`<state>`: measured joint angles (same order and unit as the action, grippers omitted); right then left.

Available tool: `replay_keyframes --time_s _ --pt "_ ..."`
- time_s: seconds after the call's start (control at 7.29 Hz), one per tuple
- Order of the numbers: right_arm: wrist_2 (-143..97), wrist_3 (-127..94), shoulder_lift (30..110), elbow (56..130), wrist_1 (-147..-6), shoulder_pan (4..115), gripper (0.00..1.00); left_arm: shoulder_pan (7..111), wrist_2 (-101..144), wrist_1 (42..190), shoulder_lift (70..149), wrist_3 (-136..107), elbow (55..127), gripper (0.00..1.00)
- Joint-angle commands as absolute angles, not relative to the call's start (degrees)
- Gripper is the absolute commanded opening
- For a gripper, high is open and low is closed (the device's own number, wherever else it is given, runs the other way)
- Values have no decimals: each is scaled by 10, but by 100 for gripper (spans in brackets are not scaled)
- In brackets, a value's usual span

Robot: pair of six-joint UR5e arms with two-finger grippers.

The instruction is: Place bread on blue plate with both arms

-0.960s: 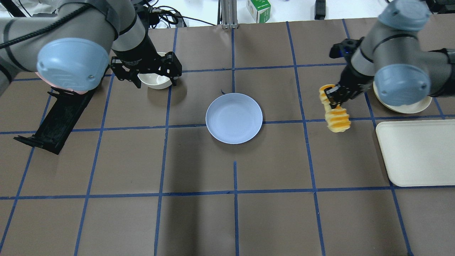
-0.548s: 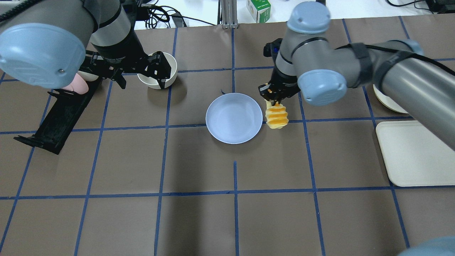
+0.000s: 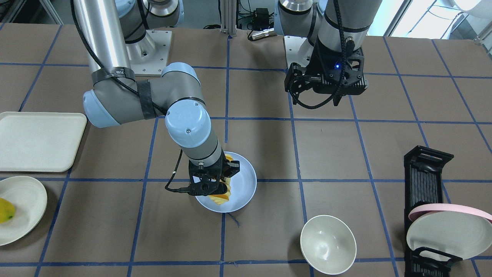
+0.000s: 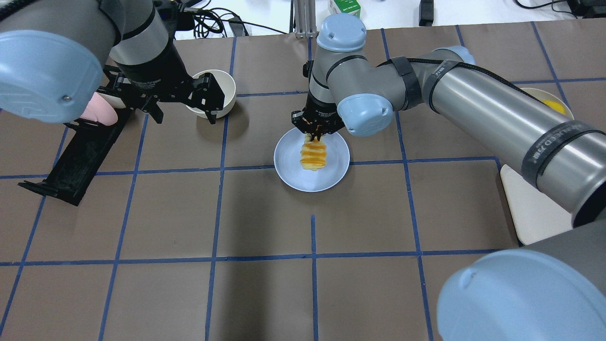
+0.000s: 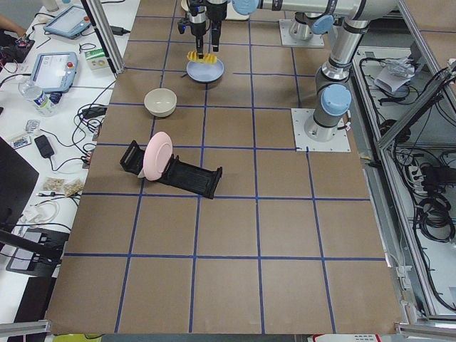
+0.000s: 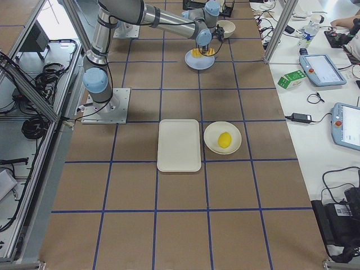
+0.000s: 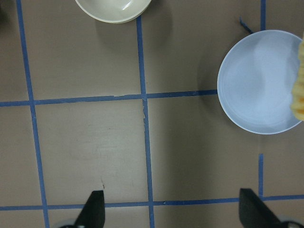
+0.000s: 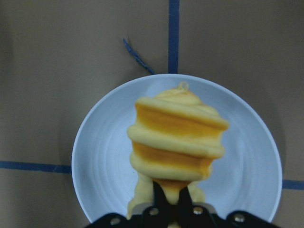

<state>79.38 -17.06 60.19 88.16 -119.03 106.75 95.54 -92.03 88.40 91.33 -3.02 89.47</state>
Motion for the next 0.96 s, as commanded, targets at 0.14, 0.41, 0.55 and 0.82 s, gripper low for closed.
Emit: replay_keyframes --time_s 0.14,0.41,0.55,0.82 --pt "791 -187 592 896 -1187 1070 99 955 -921 884 911 -30 897 100" --pt "791 -181 595 893 -1191 1069 100 955 -921 884 911 -30 896 100" --pt "796 -178 596 893 -1186 1068 100 955 -922 884 911 -30 896 100" --pt "820 -173 617 871 -1165 1057 100 955 -921 884 911 -30 896 100"
